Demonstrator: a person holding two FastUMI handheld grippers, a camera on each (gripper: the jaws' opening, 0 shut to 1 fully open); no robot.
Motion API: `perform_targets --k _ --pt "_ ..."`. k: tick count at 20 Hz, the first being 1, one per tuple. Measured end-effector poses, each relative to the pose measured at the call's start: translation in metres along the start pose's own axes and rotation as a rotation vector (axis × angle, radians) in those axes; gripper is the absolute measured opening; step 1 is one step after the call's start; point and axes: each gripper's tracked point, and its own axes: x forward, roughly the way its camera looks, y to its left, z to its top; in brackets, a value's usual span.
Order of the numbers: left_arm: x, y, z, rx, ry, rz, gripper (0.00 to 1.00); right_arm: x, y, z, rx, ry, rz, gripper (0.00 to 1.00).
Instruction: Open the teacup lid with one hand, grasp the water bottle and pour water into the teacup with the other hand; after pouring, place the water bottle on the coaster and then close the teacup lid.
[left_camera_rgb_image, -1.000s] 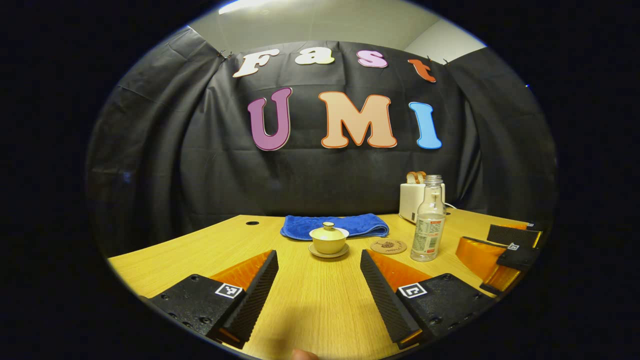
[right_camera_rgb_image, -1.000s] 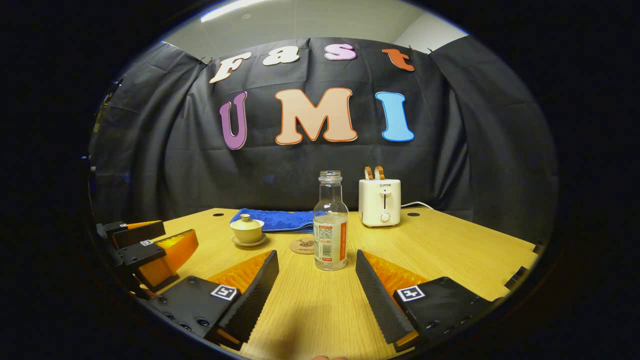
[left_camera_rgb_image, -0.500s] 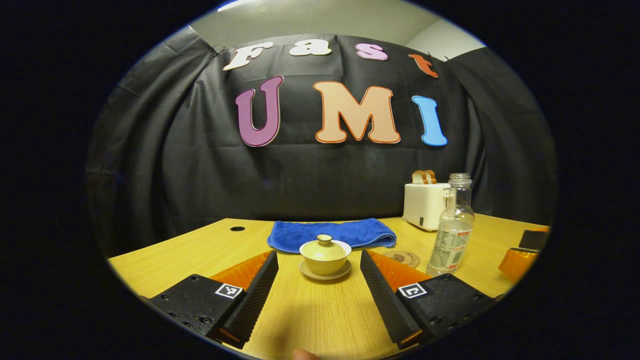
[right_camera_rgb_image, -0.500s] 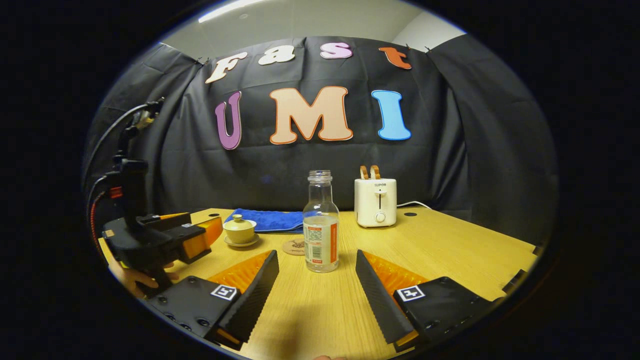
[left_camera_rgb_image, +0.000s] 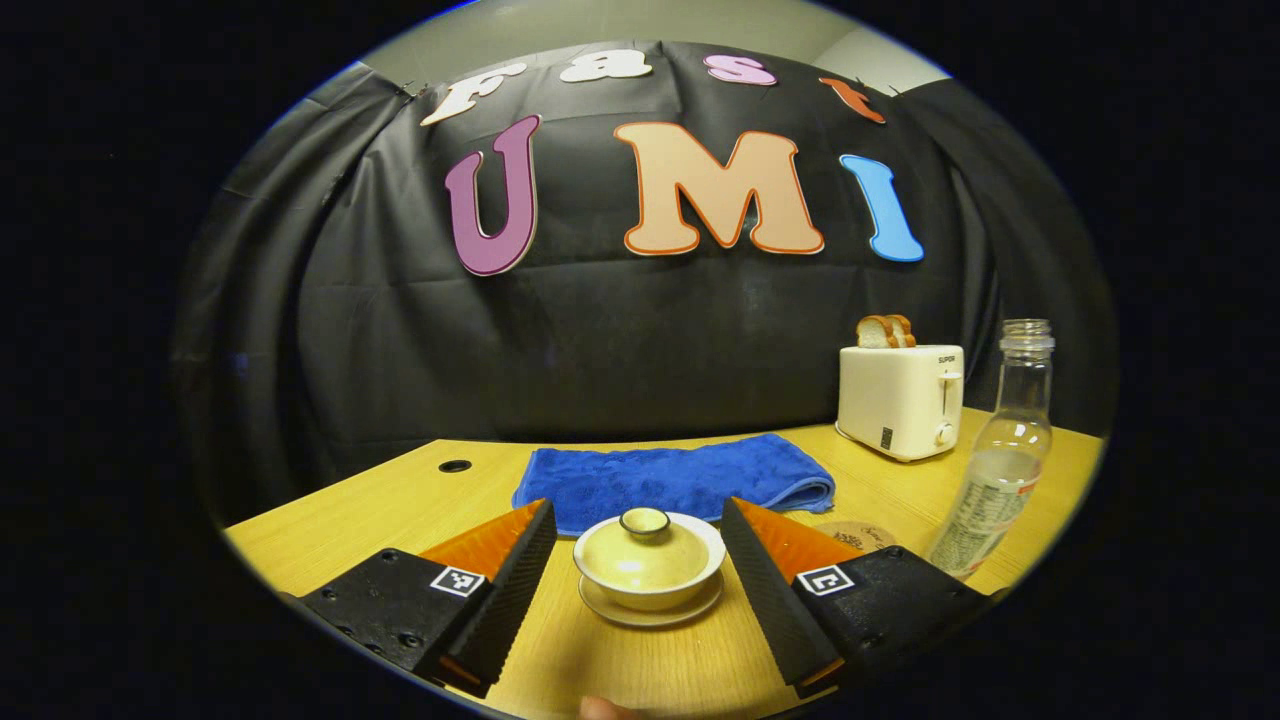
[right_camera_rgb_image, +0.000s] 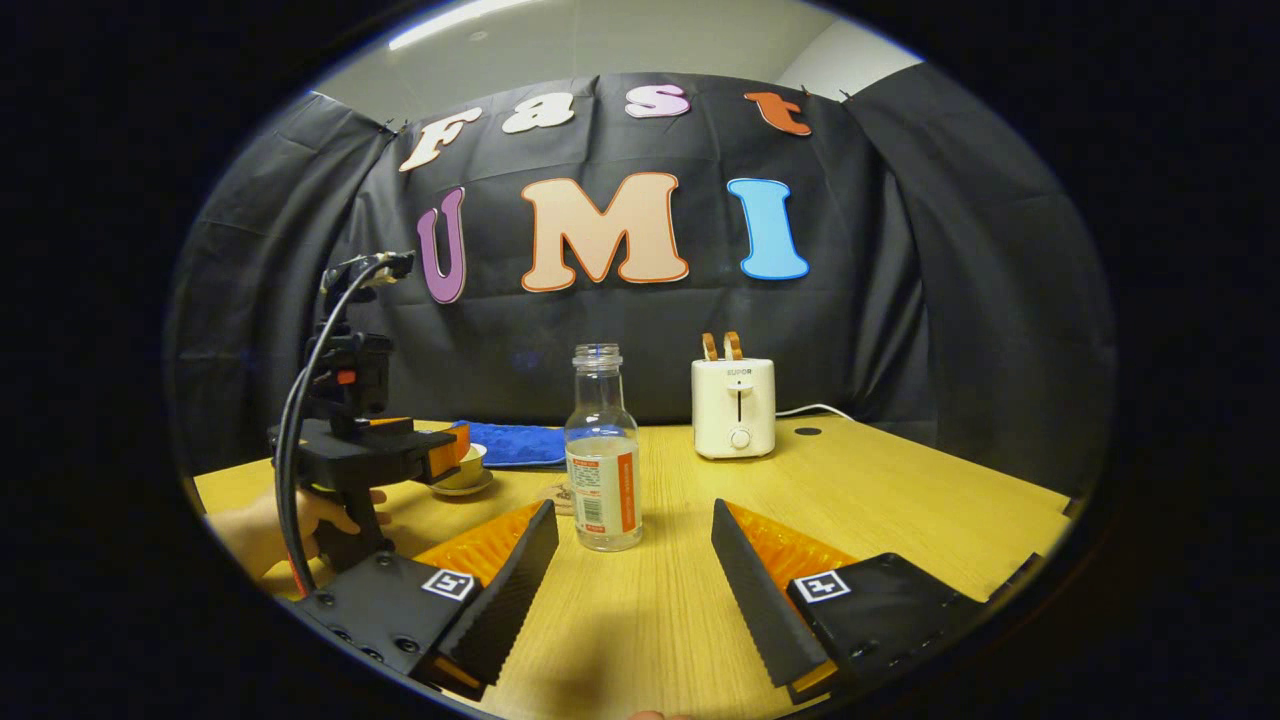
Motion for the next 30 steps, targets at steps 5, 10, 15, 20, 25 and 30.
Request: perform_targets --k 5,10,15,20,25,30 --pt "0.021 -0.005 -0.012 0.012 0.064 -0.029 0.96 0.004 -0.008 0.001 -0.002 -0.007 -0.005 0.99" --pt "0.035 -0.003 -0.010 0.022 0.068 -0.036 0.97 0.004 -0.009 0.002 -0.001 -0.007 -0.004 0.98" --pt "0.036 -0.005 -0.009 0.022 0.061 -0.045 0.81 0.005 -0.012 0.002 0.001 -0.006 -0.008 0.99" --pt "0.037 -0.009 -0.011 0.033 0.074 -0.064 0.53 0.004 -0.012 0.002 0.003 -0.006 -0.009 0.99" --pt "0.036 -0.008 -0.013 0.037 0.081 -0.062 0.29 0.003 -0.011 0.003 -0.003 -0.010 -0.010 0.95" --pt "0.035 -0.006 -0.012 0.031 0.081 -0.049 0.23 0.003 -0.012 0.004 -0.002 -0.011 -0.011 0.98"
